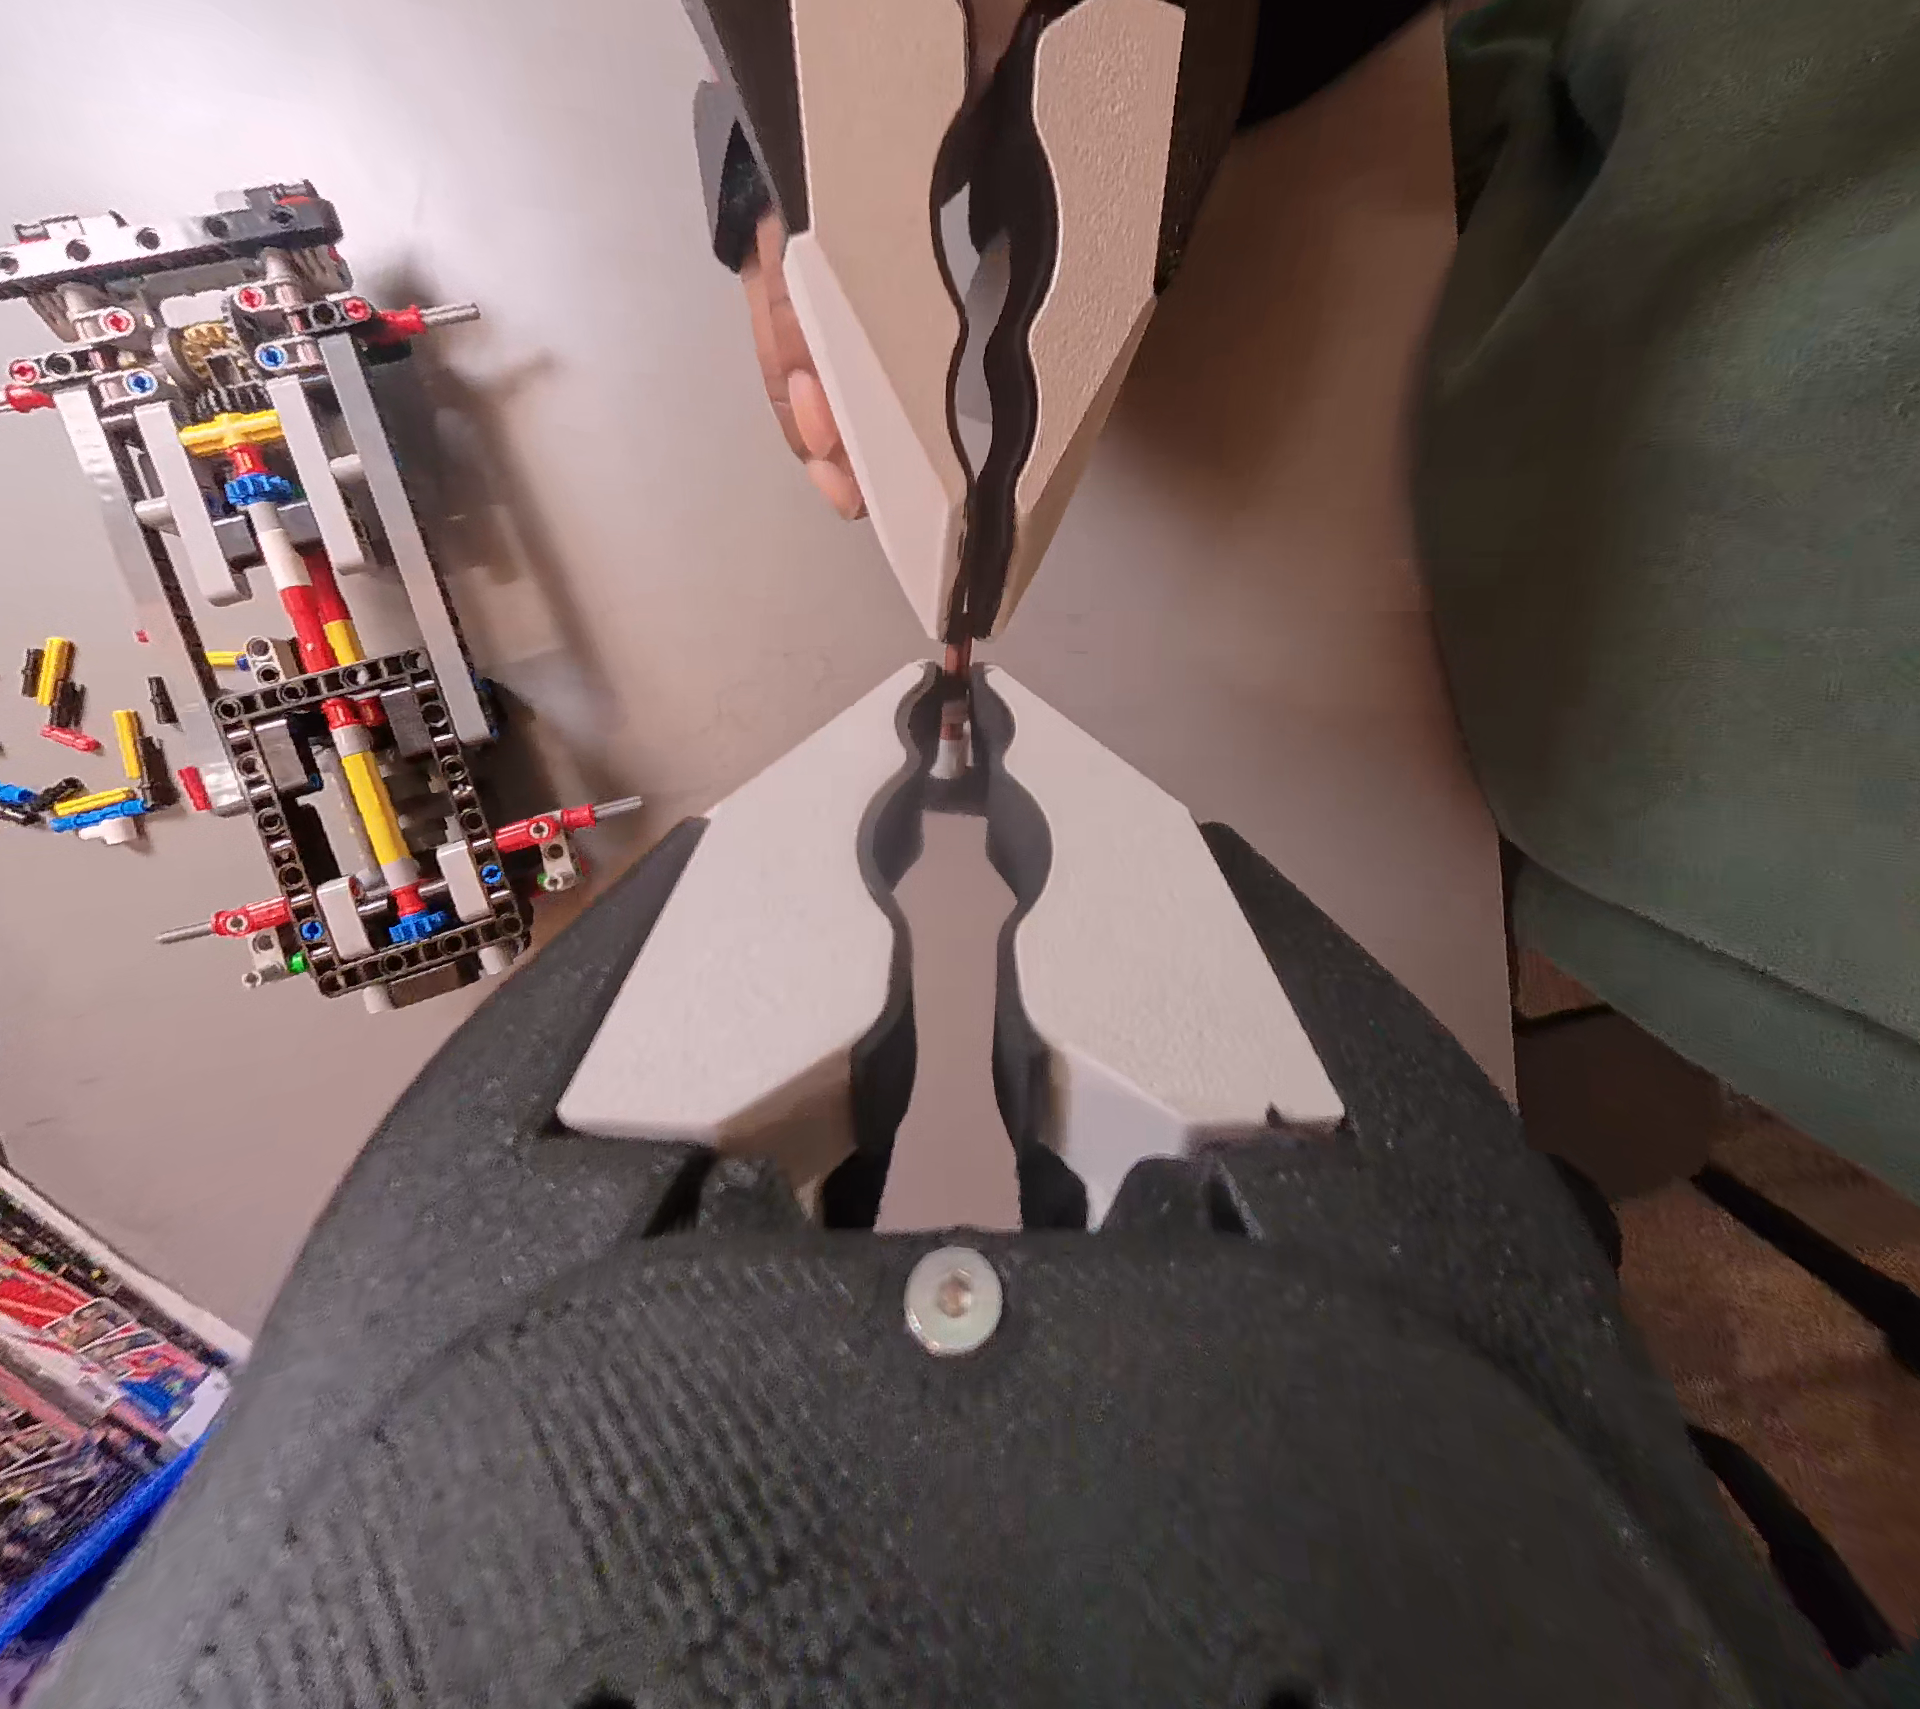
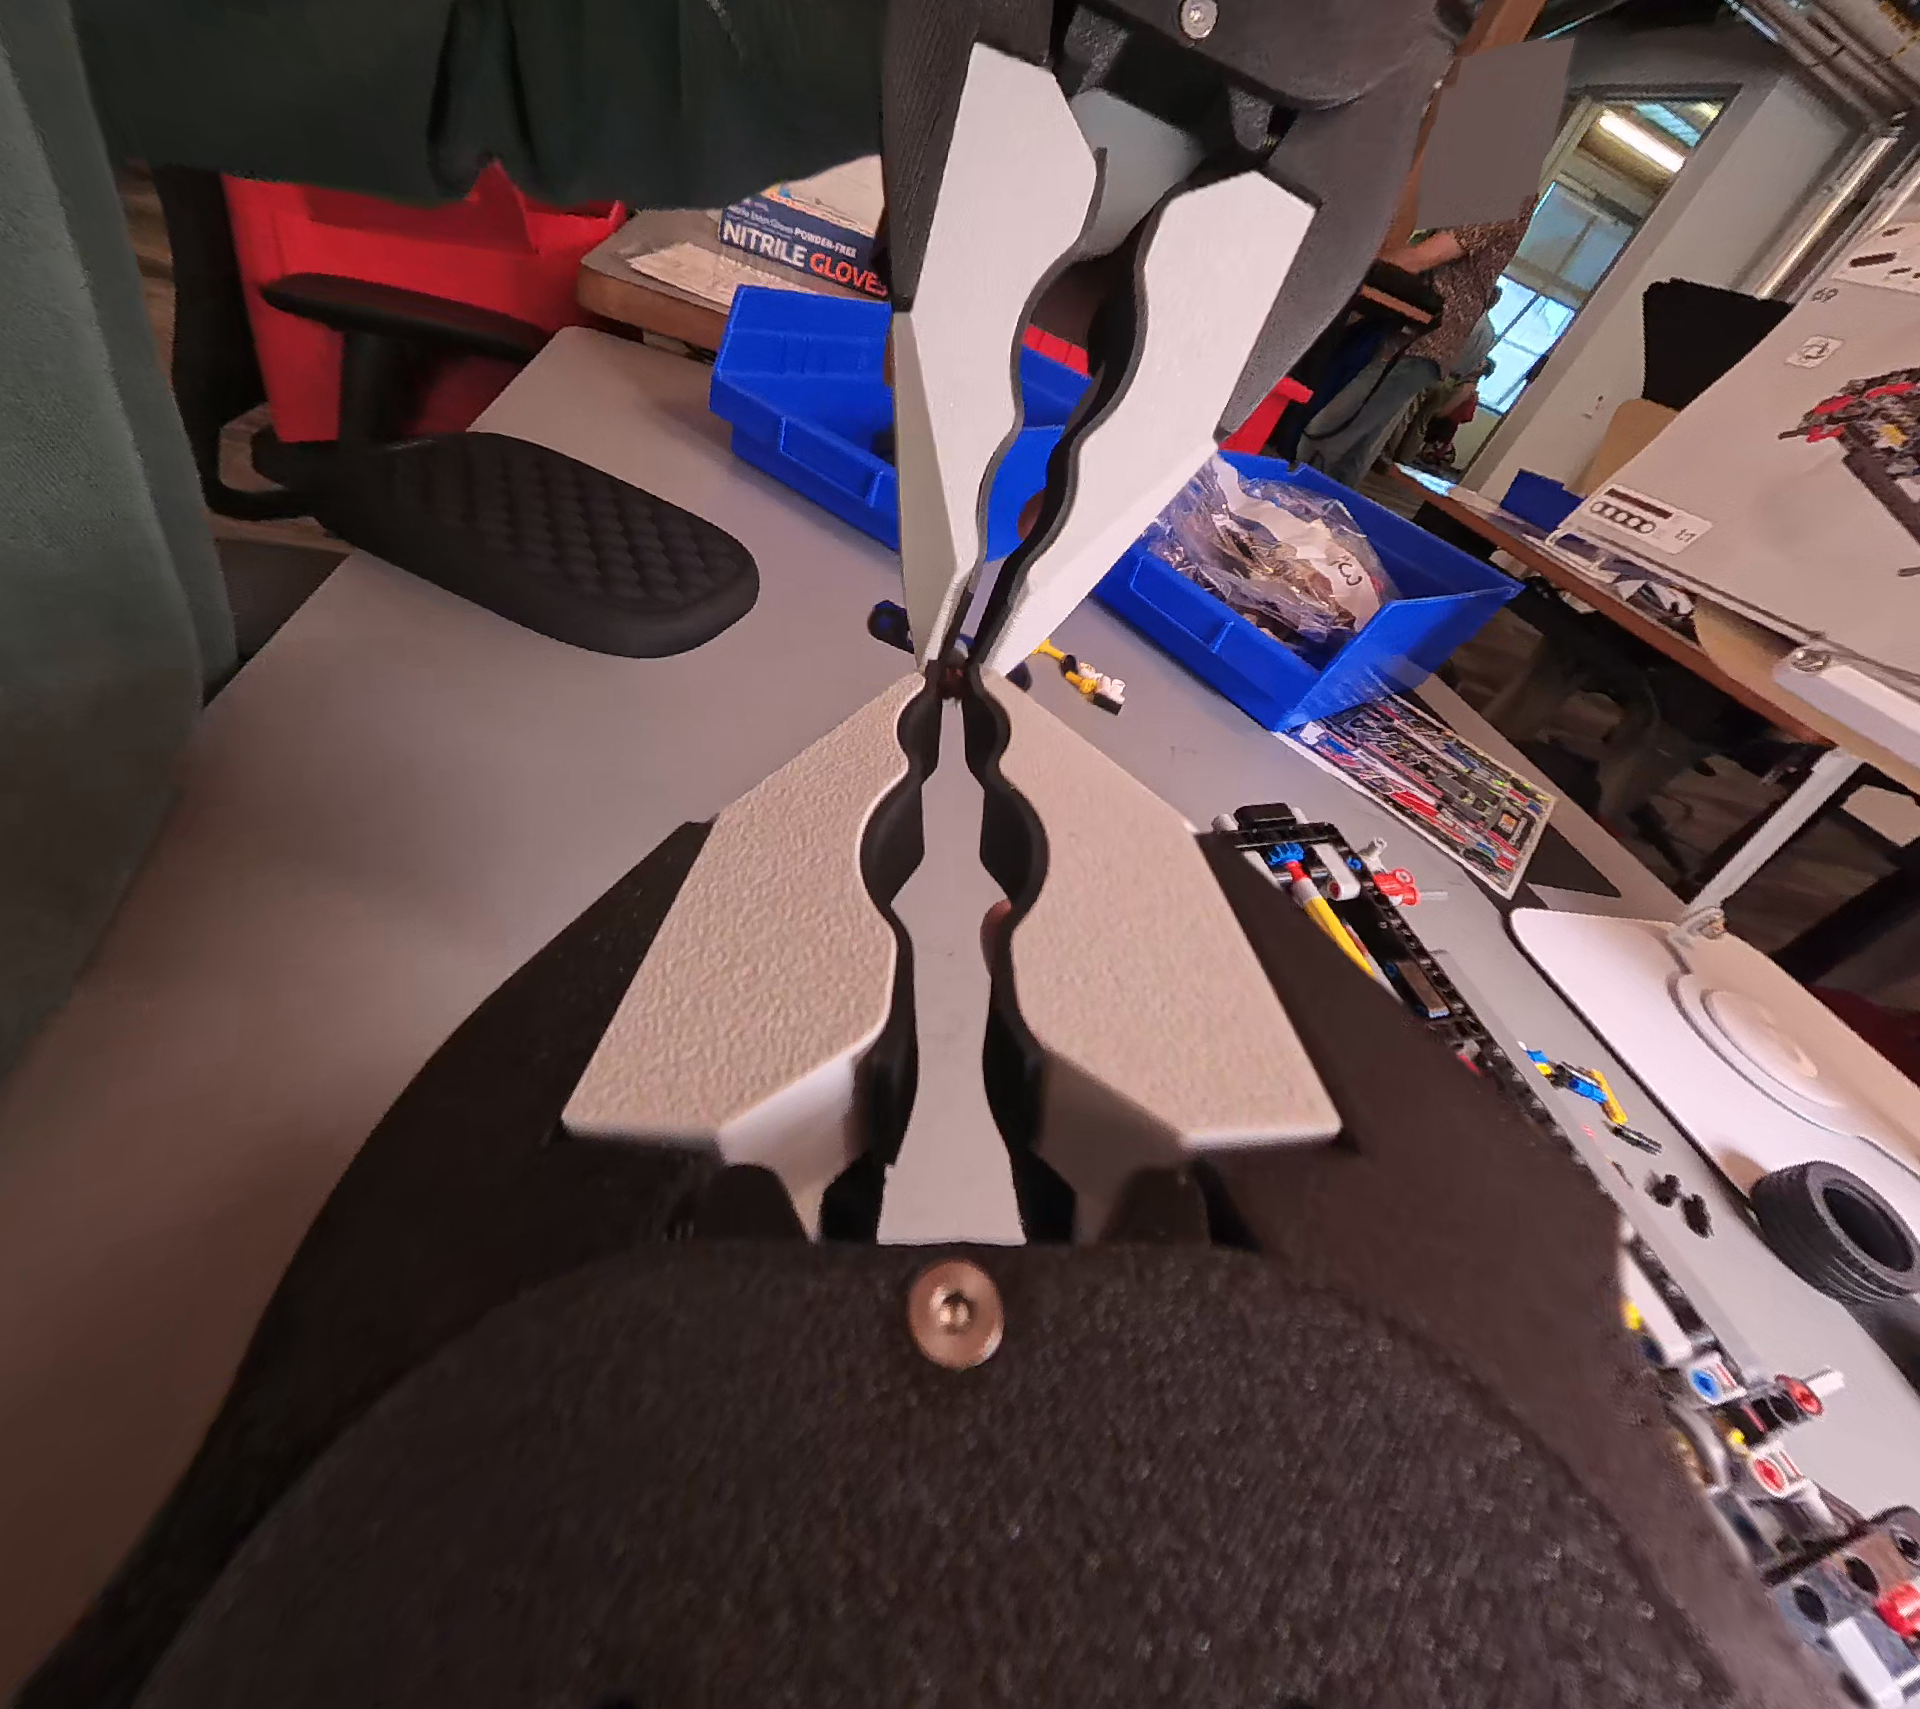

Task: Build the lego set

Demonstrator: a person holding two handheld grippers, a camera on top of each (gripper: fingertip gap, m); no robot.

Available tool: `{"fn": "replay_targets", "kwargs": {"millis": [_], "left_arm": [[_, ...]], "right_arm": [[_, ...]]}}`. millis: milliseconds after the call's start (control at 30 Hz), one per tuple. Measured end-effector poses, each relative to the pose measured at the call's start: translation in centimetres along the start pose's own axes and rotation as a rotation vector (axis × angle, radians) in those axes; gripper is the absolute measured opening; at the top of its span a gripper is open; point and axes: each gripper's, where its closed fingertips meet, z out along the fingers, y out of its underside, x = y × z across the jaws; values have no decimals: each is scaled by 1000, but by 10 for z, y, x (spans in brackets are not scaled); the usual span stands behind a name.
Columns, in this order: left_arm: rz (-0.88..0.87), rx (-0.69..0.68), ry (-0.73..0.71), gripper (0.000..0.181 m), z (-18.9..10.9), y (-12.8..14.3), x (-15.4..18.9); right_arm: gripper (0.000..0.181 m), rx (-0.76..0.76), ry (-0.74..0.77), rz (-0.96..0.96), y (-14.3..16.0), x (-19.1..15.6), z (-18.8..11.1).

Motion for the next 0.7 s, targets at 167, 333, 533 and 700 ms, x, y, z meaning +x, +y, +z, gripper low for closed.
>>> {"fn": "replay_targets", "kwargs": {"millis": [167, 333, 533, 700], "left_arm": [[-59, 265, 30, 32, -23, -12, 3], [-123, 556, 7, 61, -37, 2, -2], [-92, 835, -94, 58, -22, -10, 6], [-93, 890, -112, 40, -21, -15, 6]], "right_arm": [[0, 46, 7, -35, -7, 2, -6], [0, 111, -9, -13, -16, 4, -15], [1, 179, -74, 106, -21, 2, -17], [1, 175, -82, 113, -18, 1, -15]]}}
